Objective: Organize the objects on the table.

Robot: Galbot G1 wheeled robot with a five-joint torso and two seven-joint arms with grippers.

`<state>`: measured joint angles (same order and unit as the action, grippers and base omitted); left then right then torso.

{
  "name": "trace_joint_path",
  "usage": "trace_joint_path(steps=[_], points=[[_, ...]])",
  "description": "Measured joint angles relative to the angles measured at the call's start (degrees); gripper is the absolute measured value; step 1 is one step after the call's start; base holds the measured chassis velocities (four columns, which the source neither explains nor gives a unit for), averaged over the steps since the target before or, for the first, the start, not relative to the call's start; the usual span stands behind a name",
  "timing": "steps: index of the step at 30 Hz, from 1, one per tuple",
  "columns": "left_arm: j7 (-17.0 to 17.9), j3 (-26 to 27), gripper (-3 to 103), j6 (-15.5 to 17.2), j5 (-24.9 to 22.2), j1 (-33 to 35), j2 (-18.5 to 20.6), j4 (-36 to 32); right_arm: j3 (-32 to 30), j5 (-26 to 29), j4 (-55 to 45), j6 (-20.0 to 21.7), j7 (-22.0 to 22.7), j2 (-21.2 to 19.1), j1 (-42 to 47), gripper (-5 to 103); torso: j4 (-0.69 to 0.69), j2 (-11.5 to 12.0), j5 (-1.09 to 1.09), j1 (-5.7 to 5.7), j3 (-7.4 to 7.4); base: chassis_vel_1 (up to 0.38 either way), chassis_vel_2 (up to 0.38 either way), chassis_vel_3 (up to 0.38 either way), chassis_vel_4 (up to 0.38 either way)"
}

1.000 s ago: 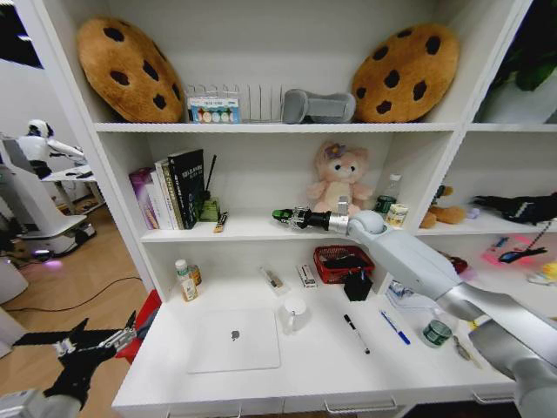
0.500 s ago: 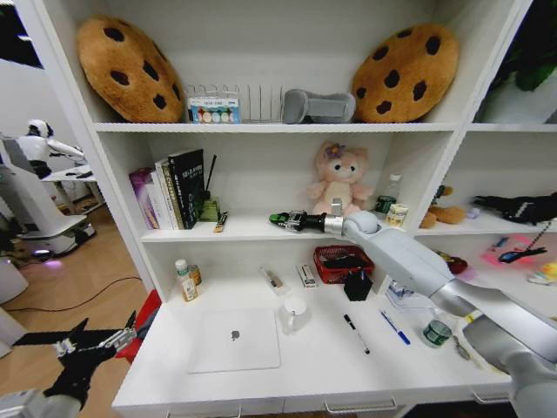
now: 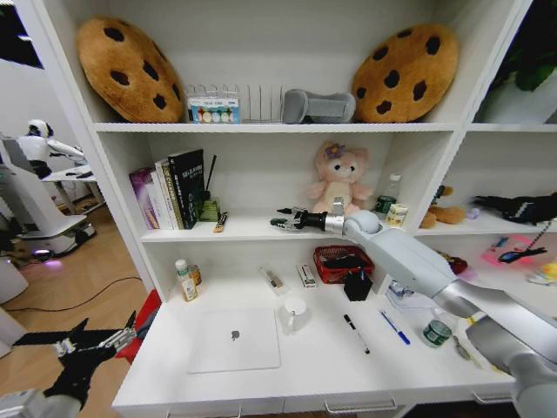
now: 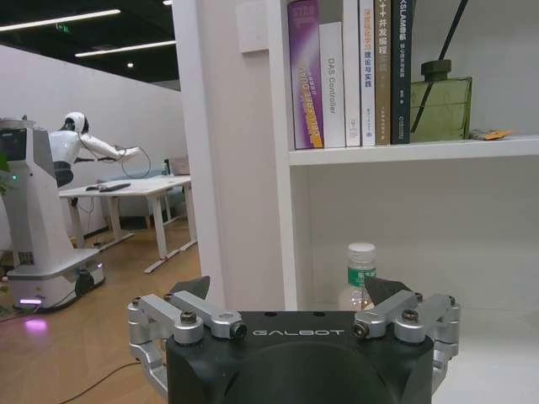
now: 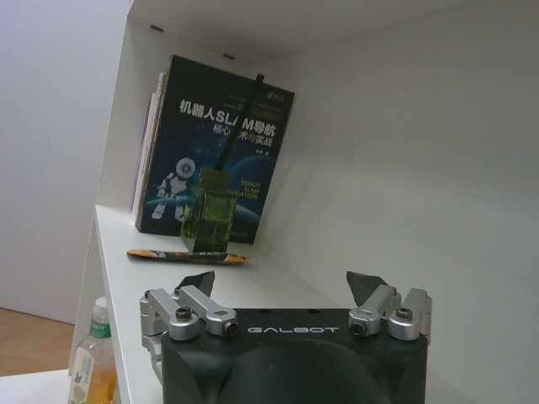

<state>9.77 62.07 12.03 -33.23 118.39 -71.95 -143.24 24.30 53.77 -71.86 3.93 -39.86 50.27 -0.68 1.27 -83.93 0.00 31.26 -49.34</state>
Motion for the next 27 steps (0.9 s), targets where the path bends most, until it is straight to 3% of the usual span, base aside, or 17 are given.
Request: trace_joint_path(steps=[4,7,9,11,13,15,16,18,19,22,23,24,26,27], points=[[0.00,0.00,100,0.00,0.00,0.00,0.00,0.00,-2.53,-0.63,-4.03,-1.86,1.86,-1.69,1.21,97,-0.01,0.00,0.00,0.00,0.00,0.000,0.000,0.000,0.000],[0.00,0.00,100,0.00,0.00,0.00,0.00,0.00,-9.16,-0.17,-12.83,-1.21,9.26,-6.34,6.41,100,-0.01,0.00,-0.02,0.00,0.00,0.000,0.000,0.000,0.000],[0.00,0.00,100,0.00,0.00,0.00,0.00,0.00,-10.82,-0.17,-14.41,-1.10,10.49,-7.25,7.64,100,-0.01,0.00,-0.03,0.00,0.00,0.000,0.000,0.000,0.000],[-0.02,0.00,100,-0.01,0.00,0.00,0.00,-0.01,-18.59,0.41,-23.58,-0.99,17.26,-12.90,15.28,100,0.00,0.00,-0.01,0.00,0.01,0.000,0.000,0.000,0.000],[0.04,0.00,100,0.00,0.00,0.00,0.00,0.01,-21.59,1.02,-26.83,-1.00,19.47,-15.00,18.69,100,0.01,0.00,-0.03,0.00,0.00,0.000,0.000,0.000,0.000],[0.01,0.00,100,-0.01,0.00,0.00,0.00,0.00,-34.73,1.61,-36.67,0.57,25.24,-19.33,32.91,100,0.04,-0.01,0.00,-0.02,0.02,0.000,0.000,0.000,0.000],[0.01,0.00,100,-0.01,0.00,0.00,0.00,0.00,-34.73,1.61,-36.67,0.57,25.24,-19.33,32.91,100,0.04,-0.01,0.00,-0.02,0.02,0.000,0.000,0.000,0.000],[-0.01,0.00,100,-0.01,0.00,0.00,0.00,0.00,-51.21,-1.29,-44.38,1.11,29.71,-17.80,52.24,100,0.04,-0.01,-0.05,-0.02,0.02,0.000,0.000,0.000,0.000],[-0.01,0.00,100,-0.01,0.00,0.00,0.00,0.00,-51.21,-1.29,-44.38,1.11,29.71,-17.80,52.24,100,0.04,-0.01,-0.05,-0.02,0.02,0.000,0.000,0.000,0.000],[0.00,0.00,100,-0.01,0.00,-0.01,0.00,0.00,-64.06,-3.39,-50.62,1.99,33.44,-12.08,69.35,100,-0.01,-0.01,0.00,-0.02,0.02,0.000,0.000,0.000,0.000],[0.00,0.00,100,0.00,0.00,0.00,0.01,0.00,-67.53,-4.88,-51.91,1.91,33.45,-9.60,74.35,100,-0.01,-0.01,0.00,-0.02,0.01,0.000,0.000,0.000,0.000],[0.00,0.00,100,0.00,0.00,0.00,0.01,0.00,-67.53,-4.88,-51.91,1.91,33.45,-9.60,74.35,100,-0.01,-0.01,0.00,-0.02,0.01,0.000,0.000,0.000,0.000],[0.00,0.01,100,-0.01,0.00,0.00,0.00,0.00,-74.97,-10.44,-54.32,-0.26,31.32,-2.71,86.44,100,0.01,0.00,0.00,-0.02,0.01,0.000,0.000,0.000,0.000],[0.00,0.01,100,-0.01,0.00,0.00,0.00,0.00,-74.97,-10.44,-54.32,-0.26,31.32,-2.71,86.44,100,0.01,0.00,0.00,-0.02,0.01,0.000,0.000,0.000,0.000]])
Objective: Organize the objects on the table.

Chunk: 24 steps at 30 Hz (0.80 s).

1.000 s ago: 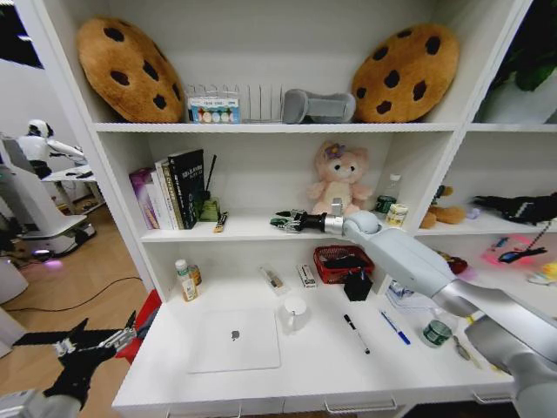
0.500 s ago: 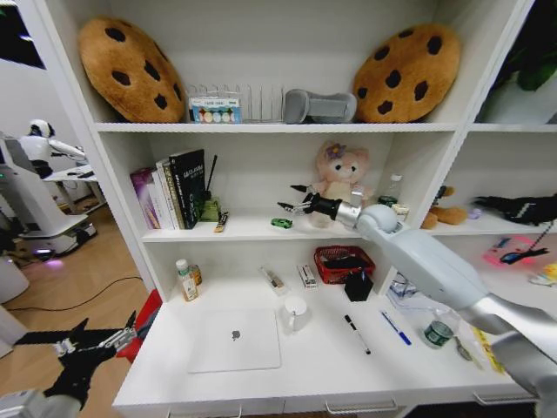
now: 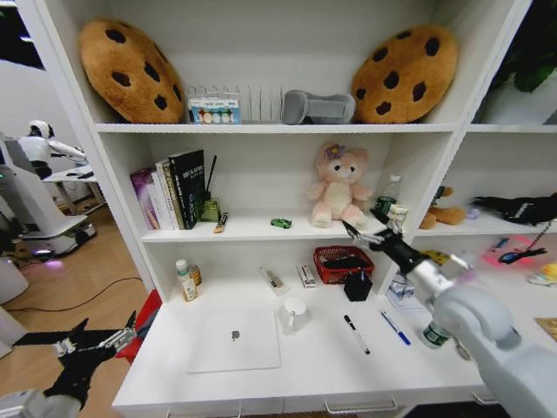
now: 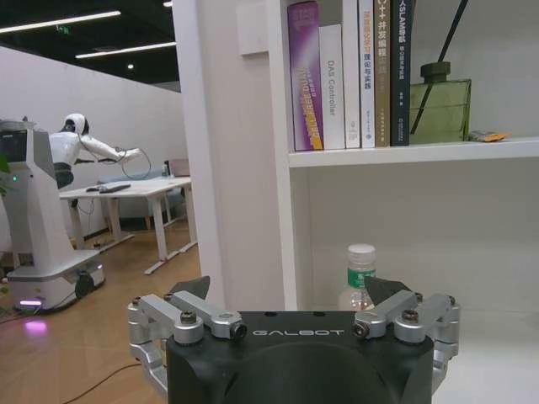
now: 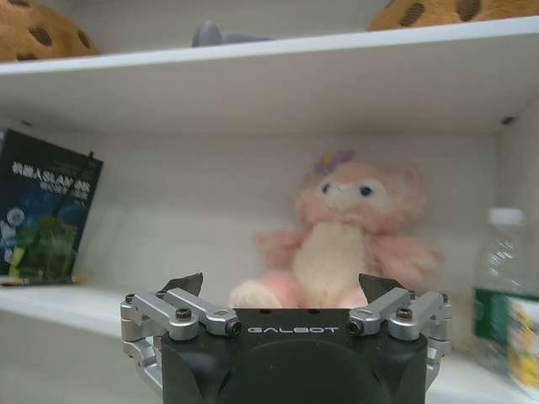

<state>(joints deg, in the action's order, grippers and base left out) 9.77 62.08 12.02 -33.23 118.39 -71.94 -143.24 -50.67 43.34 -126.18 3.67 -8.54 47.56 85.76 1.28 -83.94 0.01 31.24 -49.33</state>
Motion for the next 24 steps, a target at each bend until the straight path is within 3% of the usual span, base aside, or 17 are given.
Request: trace_joint_path(steps=[2,3,6,7,8,11,15,18,24], points=[[0.01,0.00,100,0.00,0.00,0.00,0.00,0.00,-2.49,-3.49,-0.95,-2.19,-1.24,4.42,6.49,100,0.01,0.00,0.00,0.00,0.00,0.000,0.000,0.000,0.000],[0.01,0.00,100,0.00,0.00,0.00,0.00,0.00,-2.49,-3.49,-0.95,-2.19,-1.24,4.42,6.49,100,0.01,0.00,0.00,0.00,0.00,0.000,0.000,0.000,0.000],[0.01,-0.01,100,0.00,0.00,0.00,0.00,0.00,-3.28,-9.26,-1.67,-4.17,-0.70,14.54,14.72,100,-0.01,0.00,0.00,0.00,0.00,0.000,0.000,0.000,0.000],[0.01,-0.01,100,0.00,0.00,0.00,0.00,0.00,-3.28,-9.26,-1.67,-4.17,-0.70,14.54,14.72,100,-0.01,0.00,0.00,0.00,0.00,0.000,0.000,0.000,0.000],[0.00,-0.01,100,0.00,0.00,0.00,0.00,0.00,-2.59,-10.84,-1.56,-4.83,-0.41,17.72,16.20,100,0.00,0.00,-0.01,0.01,0.00,0.000,0.000,0.000,0.000],[0.00,0.00,100,0.00,0.00,0.00,0.00,0.00,-0.55,-12.84,-0.33,-5.86,-0.13,21.25,17.60,100,0.00,0.00,0.00,0.01,-0.01,0.000,0.000,0.000,0.000],[0.00,-0.01,100,0.00,0.00,0.00,0.00,0.00,1.86,-10.23,0.65,-4.30,2.39,21.76,17.36,100,-0.01,0.00,0.00,0.01,-0.01,0.000,0.000,0.000,0.000],[0.00,0.00,100,0.00,0.00,0.00,0.00,0.00,5.14,-3.37,1.71,1.96,8.31,19.76,15.30,100,0.00,0.00,0.00,0.02,-0.01,0.000,0.000,0.000,0.000],[0.00,-0.01,100,0.00,0.00,0.00,0.00,0.00,8.31,-5.46,7.59,6.78,10.17,12.89,9.21,100,-0.04,0.01,0.00,0.02,-0.02,0.000,0.000,0.000,0.000]])
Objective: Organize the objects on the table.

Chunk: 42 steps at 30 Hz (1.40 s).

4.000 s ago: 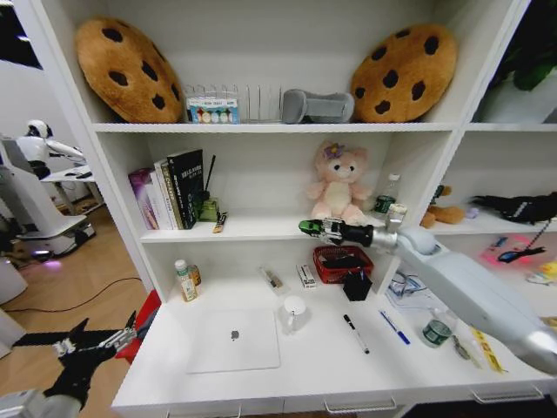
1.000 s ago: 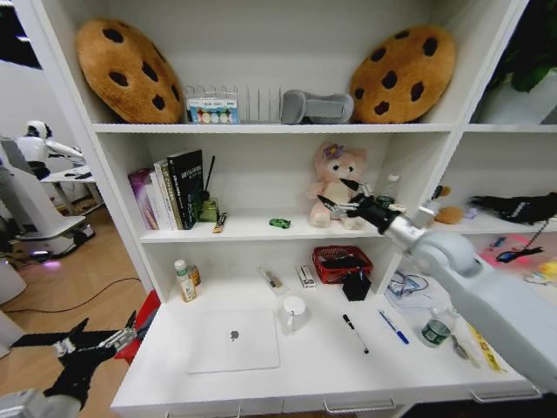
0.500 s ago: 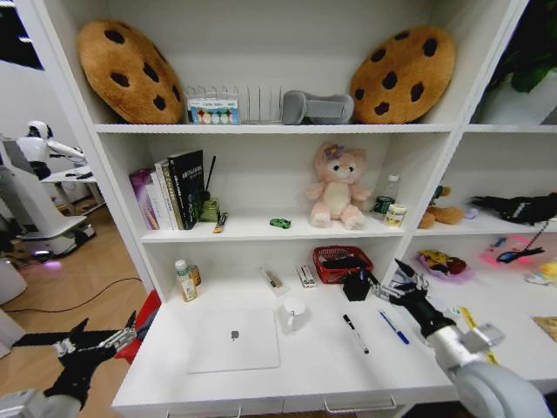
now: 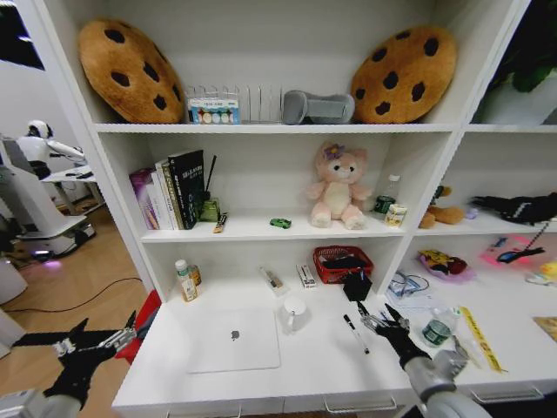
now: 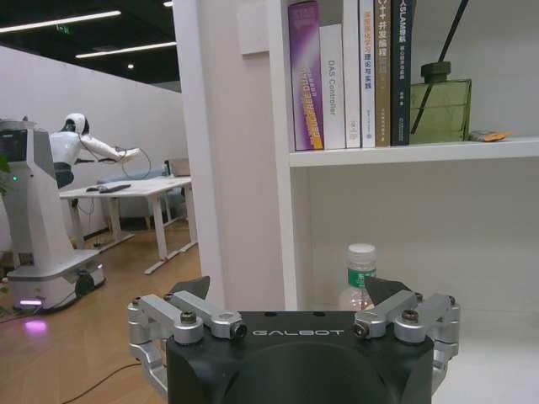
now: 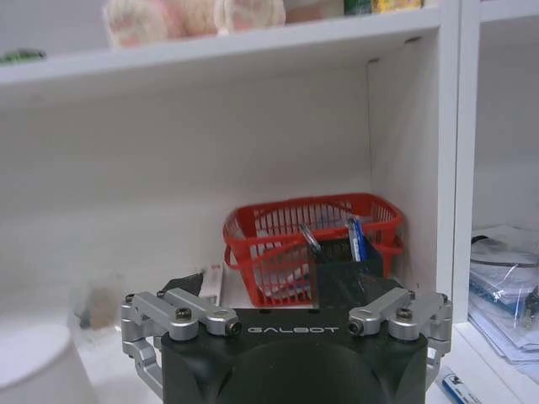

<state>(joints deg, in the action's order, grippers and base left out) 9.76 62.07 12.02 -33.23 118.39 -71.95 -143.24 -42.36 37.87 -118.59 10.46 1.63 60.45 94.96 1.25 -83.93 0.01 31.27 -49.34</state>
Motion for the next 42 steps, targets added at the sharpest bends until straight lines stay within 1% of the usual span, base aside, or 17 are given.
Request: trace_joint_path(steps=[1,2,3,5,6,9,11,12,14,18,26,27,29,30,39,42], points=[[0.01,0.00,100,0.00,0.00,0.00,0.00,0.00,1.58,-1.47,2.76,1.22,0.24,-2.30,-2.10,100,0.01,0.01,-0.02,0.00,0.00,0.000,0.000,0.000,0.000],[0.01,0.00,100,0.00,0.00,0.00,0.00,0.00,1.58,-1.47,2.76,1.22,0.24,-2.30,-2.10,100,0.01,0.01,-0.02,0.00,0.00,0.000,0.000,0.000,0.000],[0.00,0.00,100,0.00,0.00,0.00,0.00,0.00,2.24,-2.06,3.88,1.71,0.24,-3.13,-2.87,100,0.00,0.00,-0.02,0.00,-0.01,0.000,0.000,0.000,0.000],[0.01,0.00,100,0.00,0.00,0.00,0.00,0.00,5.16,-2.94,7.15,3.63,0.21,-5.74,-5.06,100,0.04,0.01,-0.02,0.01,0.00,0.000,0.000,0.000,0.000],[0.01,0.00,100,0.00,0.00,0.00,0.00,0.00,5.16,-2.94,7.15,3.63,0.21,-5.74,-5.06,100,0.04,0.01,-0.02,0.01,0.00,0.000,0.000,0.000,0.000],[0.01,0.00,100,0.00,0.00,0.00,0.00,0.00,9.58,-3.45,10.41,4.70,-0.29,-8.19,-8.44,100,0.03,0.01,-0.01,0.00,-0.01,0.000,0.000,0.000,0.000],[0.01,0.00,100,0.00,0.00,0.00,0.00,0.00,10.27,-3.38,10.81,4.89,-0.29,-8.41,-8.99,100,0.03,0.00,-0.01,0.00,0.00,0.000,0.000,0.000,0.000],[0.01,0.00,100,0.00,0.00,0.00,0.00,0.00,12.25,-3.00,12.12,5.43,-0.25,-8.84,-10.84,100,0.02,0.01,-0.02,0.00,-0.01,0.000,0.000,0.000,0.000],[0.01,0.00,100,0.00,0.00,0.00,0.00,0.00,14.02,-2.47,13.44,6.03,-0.04,-9.06,-12.67,100,0.01,0.01,-0.01,0.00,-0.01,0.000,0.000,0.000,0.000],[0.01,0.00,100,0.00,0.00,0.00,0.00,0.00,15.46,-1.03,14.25,6.77,0.64,-8.80,-13.71,100,0.02,0.01,-0.01,0.00,-0.01,0.000,0.000,0.000,0.000],[0.01,0.00,100,0.00,0.00,0.00,0.01,0.00,15.84,-0.50,14.55,6.61,0.69,-7.47,-13.01,100,0.04,0.00,-0.01,0.00,0.00,0.000,0.000,0.000,0.000],[0.00,0.00,100,0.00,0.00,0.00,0.00,0.00,15.95,-0.50,14.65,6.53,0.67,-7.17,-12.84,102,0.04,0.00,-0.01,0.00,0.00,0.000,0.000,0.000,0.000],[0.01,0.00,100,0.00,0.00,0.00,0.00,0.00,15.98,-0.56,14.74,6.46,0.65,-7.02,-12.79,102,0.04,0.00,-0.01,0.00,0.00,0.000,0.000,0.000,0.000],[0.01,0.00,100,0.00,0.00,0.00,0.00,0.00,16.05,-0.87,15.12,6.21,0.50,-6.74,-12.77,99,0.03,0.00,-0.01,0.00,0.00,0.000,0.000,0.000,0.000],[0.00,0.00,100,0.00,0.00,0.00,0.01,0.00,16.61,-1.50,17.16,5.47,-0.50,-7.26,-13.58,90,0.02,0.00,-0.01,-0.01,0.00,0.000,0.000,0.000,0.000],[0.01,0.00,100,0.00,0.00,0.00,0.00,0.00,17.21,-2.15,18.15,4.83,-0.86,-7.42,-13.91,92,0.03,0.00,-0.01,-0.01,0.00,0.000,0.000,0.000,0.000]])
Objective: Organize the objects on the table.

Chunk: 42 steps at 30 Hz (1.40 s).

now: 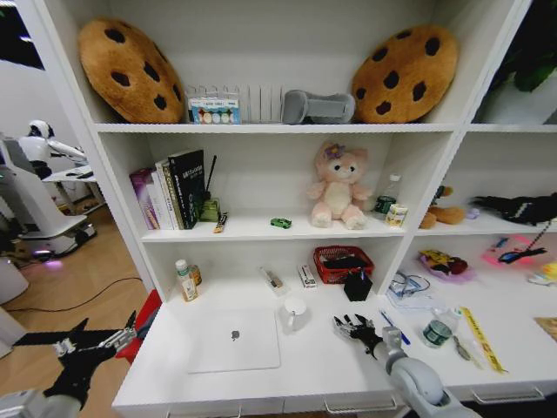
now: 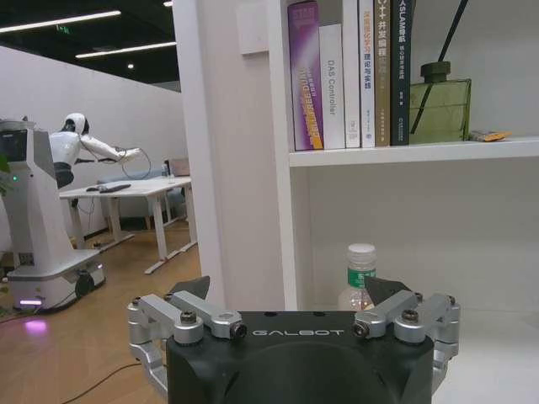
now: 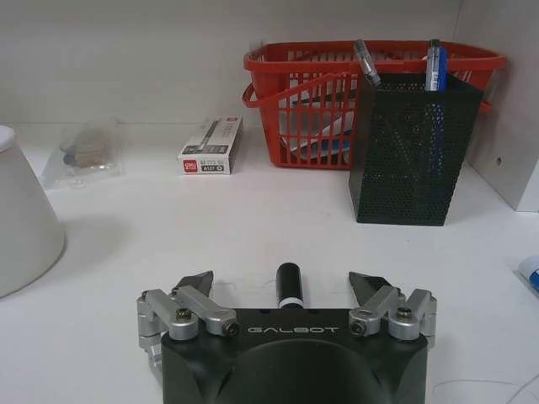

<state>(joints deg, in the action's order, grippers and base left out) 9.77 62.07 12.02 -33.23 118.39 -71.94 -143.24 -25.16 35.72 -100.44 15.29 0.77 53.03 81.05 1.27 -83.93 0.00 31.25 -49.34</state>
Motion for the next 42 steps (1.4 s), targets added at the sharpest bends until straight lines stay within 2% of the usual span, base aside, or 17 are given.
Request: trace_joint_path(steps=[4,7,9,11,15,17,19,20,24,29,31,34,36,37,39,40,42], points=[[0.00,0.00,100,0.00,0.00,0.00,0.00,0.00,0.41,-0.10,0.69,-0.18,-0.13,-0.03,-0.58,82,0.00,0.00,0.01,0.00,0.00,0.000,0.000,0.000,0.000],[0.00,0.00,100,0.00,0.00,0.00,0.00,0.00,0.45,-0.04,0.78,-0.19,-0.14,-0.03,-0.66,82,0.00,-0.01,0.01,0.00,0.00,0.000,0.000,0.000,0.000],[0.00,0.00,100,0.00,0.00,0.00,0.00,0.00,0.57,0.79,0.89,0.03,0.33,-0.15,-0.89,63,0.00,0.00,0.01,0.00,0.00,0.000,0.000,0.000,0.000],[0.00,0.00,100,0.00,0.00,0.00,0.00,0.00,0.54,0.96,0.58,0.10,0.42,-0.10,-0.64,52,0.00,-0.01,0.01,0.00,0.00,0.000,0.000,0.000,0.000],[0.00,0.00,100,0.00,0.00,0.00,0.00,0.00,0.49,1.15,0.38,0.15,0.45,-0.06,-0.44,47,0.00,-0.01,0.00,0.00,0.01,0.000,0.000,0.000,0.000],[0.00,0.00,100,0.00,0.00,0.00,0.00,0.00,0.45,1.28,0.36,0.18,0.47,-0.06,-0.40,31,0.00,0.00,0.00,0.00,0.00,0.000,0.000,0.000,0.000],[0.00,0.00,100,0.00,0.00,0.00,0.00,0.00,0.38,1.42,0.33,0.23,0.47,-0.07,-0.38,31,0.00,0.00,0.00,0.00,0.00,0.000,0.000,0.000,0.000],[0.00,0.00,100,0.00,0.00,0.00,0.00,0.00,0.26,1.72,0.32,0.29,0.47,-0.11,-0.38,20,0.00,0.00,0.00,0.00,0.00,0.000,0.000,0.000,0.000],[0.00,0.00,100,0.00,0.00,0.00,0.00,0.00,0.03,2.23,0.24,0.41,0.45,-0.29,-0.44,12,0.00,0.00,-0.01,0.00,0.00,0.000,0.000,0.000,0.000],[0.00,0.00,100,0.00,0.00,0.00,0.00,0.00,-0.69,2.62,-0.40,0.27,0.37,-0.29,-0.48,12,0.00,0.00,-0.01,0.00,0.00,0.000,0.000,0.000,0.000],[0.00,0.00,100,0.00,0.00,0.00,0.00,0.00,-1.27,-0.47,-0.70,-4.49,-0.69,-0.11,-1.07,12,0.01,0.00,-0.02,0.00,0.00,0.000,0.000,0.000,0.000],[0.00,0.00,100,0.00,0.00,0.00,0.00,0.00,-1.74,-2.10,-1.01,-6.96,-1.90,-0.14,-1.59,12,0.01,0.00,-0.01,0.00,0.00,0.000,0.000,0.000,0.000],[0.00,0.00,100,0.00,0.00,0.00,0.00,0.00,-2.60,-4.12,-1.79,-12.66,-3.90,-0.42,-3.00,12,-0.01,0.00,0.00,0.00,0.00,0.000,0.000,0.000,0.000],[0.00,0.00,100,0.00,0.00,0.00,0.00,0.00,-2.60,-4.12,-1.79,-12.66,-3.90,-0.42,-3.00,12,-0.01,0.00,0.00,0.00,0.00,0.000,0.000,0.000,0.000],[0.00,0.00,100,0.00,0.00,0.00,0.00,0.00,-3.36,-5.29,-1.89,-18.73,-4.61,-0.72,-4.76,12,0.00,0.00,-0.01,0.01,0.00,0.000,0.000,0.000,0.000],[0.00,0.00,100,0.00,0.00,0.00,0.00,0.00,-3.36,-5.29,-1.89,-18.73,-4.61,-0.72,-4.76,12,0.00,0.00,-0.01,0.01,0.00,0.000,0.000,0.000,0.000],[0.00,0.00,100,0.00,0.00,0.00,0.00,0.00,-4.80,-8.87,-0.46,-27.10,-6.41,-1.01,-5.98,12,0.00,0.00,0.00,0.01,-0.01,0.000,0.000,0.000,0.000]])
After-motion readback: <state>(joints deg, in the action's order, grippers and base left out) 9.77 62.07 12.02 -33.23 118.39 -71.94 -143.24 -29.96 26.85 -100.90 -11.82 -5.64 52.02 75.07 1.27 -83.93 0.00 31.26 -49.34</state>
